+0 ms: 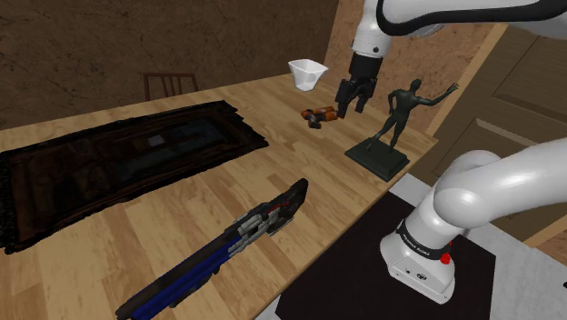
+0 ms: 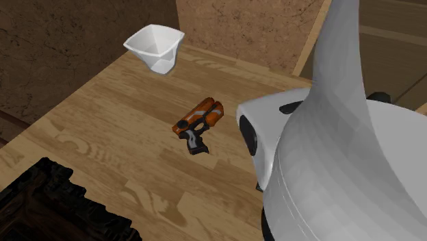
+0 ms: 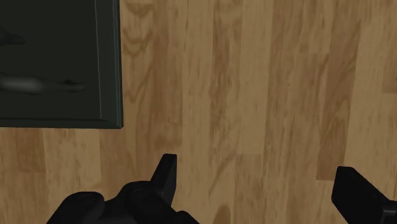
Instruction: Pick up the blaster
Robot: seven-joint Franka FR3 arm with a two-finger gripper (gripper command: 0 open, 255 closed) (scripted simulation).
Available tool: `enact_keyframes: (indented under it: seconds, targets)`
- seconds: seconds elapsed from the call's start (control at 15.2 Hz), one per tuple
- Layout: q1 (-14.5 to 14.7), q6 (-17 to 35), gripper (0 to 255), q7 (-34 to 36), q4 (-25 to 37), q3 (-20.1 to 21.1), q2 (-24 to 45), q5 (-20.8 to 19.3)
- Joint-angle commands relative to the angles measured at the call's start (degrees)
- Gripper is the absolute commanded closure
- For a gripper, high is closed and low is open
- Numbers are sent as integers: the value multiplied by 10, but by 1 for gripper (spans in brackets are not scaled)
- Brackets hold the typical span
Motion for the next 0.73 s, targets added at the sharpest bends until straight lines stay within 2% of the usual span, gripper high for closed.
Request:
enact_keyframes:
  seconds: [0.0, 0.66]
  targets:
    - [-9, 34, 0, 7, 8, -4, 37, -4]
    - [-47, 182, 0, 47, 70, -26, 230, -19]
